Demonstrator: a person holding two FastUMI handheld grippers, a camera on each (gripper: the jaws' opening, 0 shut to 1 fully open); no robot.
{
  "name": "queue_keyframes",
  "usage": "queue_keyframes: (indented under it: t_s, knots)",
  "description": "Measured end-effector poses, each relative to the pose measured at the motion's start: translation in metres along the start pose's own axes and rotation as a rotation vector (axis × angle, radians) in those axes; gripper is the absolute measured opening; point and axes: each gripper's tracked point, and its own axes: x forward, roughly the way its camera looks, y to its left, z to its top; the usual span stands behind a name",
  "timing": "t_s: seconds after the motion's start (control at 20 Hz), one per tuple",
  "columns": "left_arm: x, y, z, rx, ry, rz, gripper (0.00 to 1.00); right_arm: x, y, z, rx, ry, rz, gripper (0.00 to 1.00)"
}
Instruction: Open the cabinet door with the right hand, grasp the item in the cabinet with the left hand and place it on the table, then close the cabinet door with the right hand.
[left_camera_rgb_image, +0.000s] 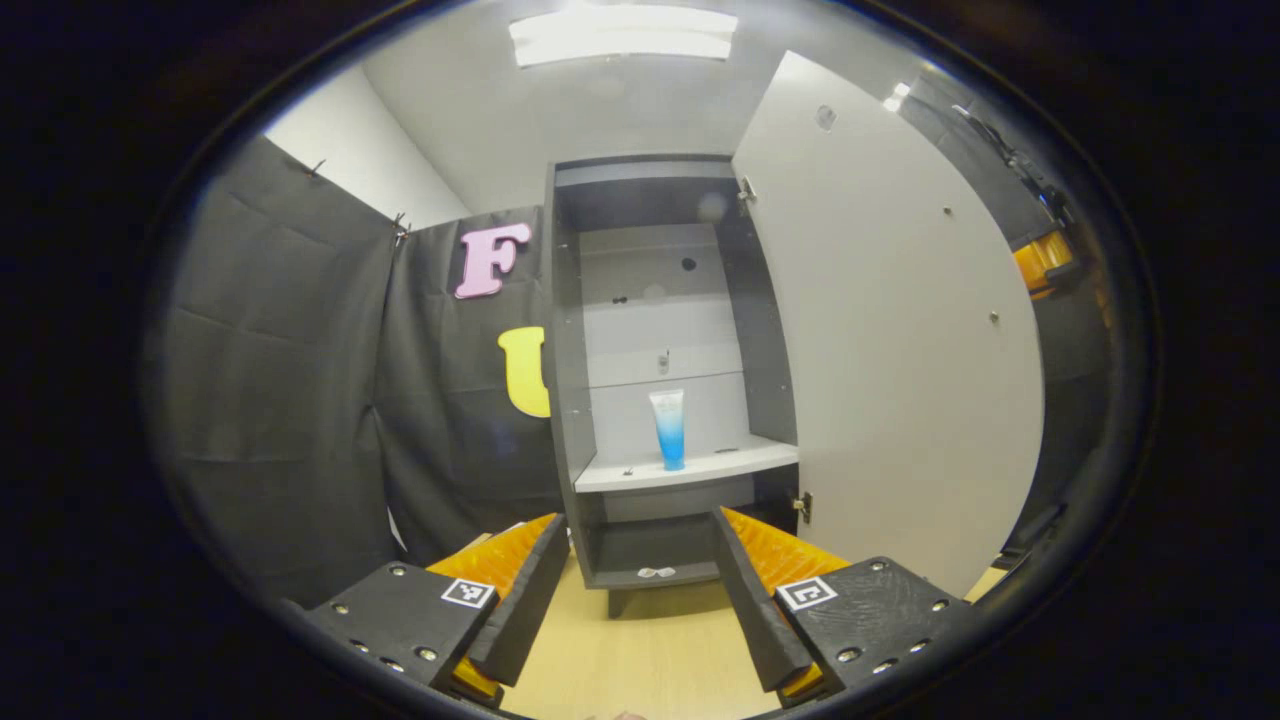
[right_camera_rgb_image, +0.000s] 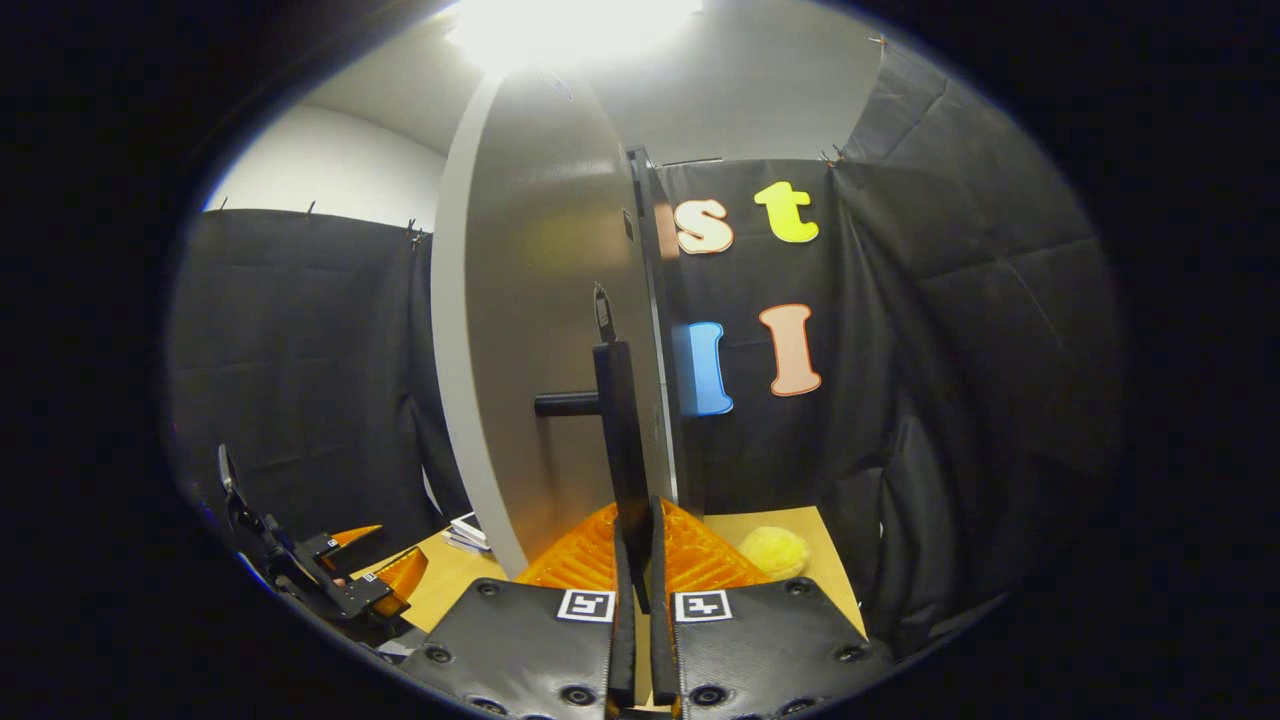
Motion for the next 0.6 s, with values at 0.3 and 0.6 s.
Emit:
queue_keyframes:
  t_s: [0.3,0.6]
  knots:
    - [0.033,-0.014,0.026,-0.002,-0.03,-0.025,0.87,-0.037,-0.007,-0.013,0.057,0.041,0.054,0.11]
    - [0.087,-0.03,0.059,-0.016,-0.037,-0.08,0.84,-0.056,-0.079,-0.028,0.013,0.027,-0.176,0.24]
